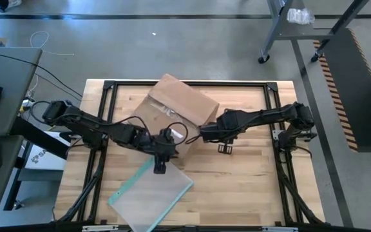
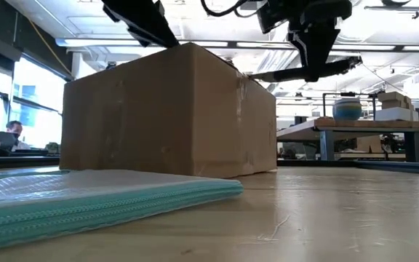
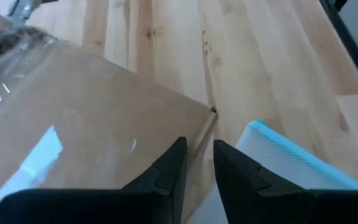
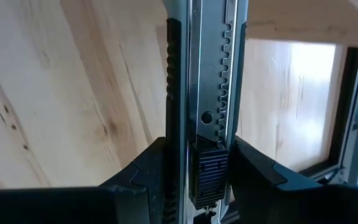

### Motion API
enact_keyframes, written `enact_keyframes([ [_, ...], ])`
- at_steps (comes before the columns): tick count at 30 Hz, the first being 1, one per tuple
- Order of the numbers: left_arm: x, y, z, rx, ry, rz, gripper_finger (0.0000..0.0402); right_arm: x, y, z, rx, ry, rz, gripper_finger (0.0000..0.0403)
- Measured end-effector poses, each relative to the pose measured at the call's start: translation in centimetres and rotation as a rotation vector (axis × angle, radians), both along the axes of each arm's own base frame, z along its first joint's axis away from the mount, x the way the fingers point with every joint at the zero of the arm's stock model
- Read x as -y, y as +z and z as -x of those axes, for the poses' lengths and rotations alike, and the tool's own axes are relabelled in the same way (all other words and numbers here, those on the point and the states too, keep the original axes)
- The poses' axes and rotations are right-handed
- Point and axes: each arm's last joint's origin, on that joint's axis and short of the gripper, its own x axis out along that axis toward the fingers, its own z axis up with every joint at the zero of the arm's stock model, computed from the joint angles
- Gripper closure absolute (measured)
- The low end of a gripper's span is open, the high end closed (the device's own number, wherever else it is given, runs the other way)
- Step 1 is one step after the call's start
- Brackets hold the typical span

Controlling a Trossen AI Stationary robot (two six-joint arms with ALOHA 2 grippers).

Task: Unpack boxes
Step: Open the cardboard box using the black cutter

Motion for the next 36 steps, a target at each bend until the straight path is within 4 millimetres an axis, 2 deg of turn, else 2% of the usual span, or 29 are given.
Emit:
enact_keyframes([
  [5,0.9,0.5,0.6,-0.025,-0.052,-0.009,0.0339,0.0,0.0,-0.2,0.014,0.036,-0.009,0.0284],
  [11,0.4,-1.1,0.7,-0.053,0.009,-0.126,0.0339,-0.4,0.0,-0.3,0.016,0.077,-0.02,0.0284],
  [36,-0.7,-1.8,-1.2,0.014,0.073,-0.16,0.034,-3.2,0.1,0.4,-0.01,0.198,0.018,0.0284],
])
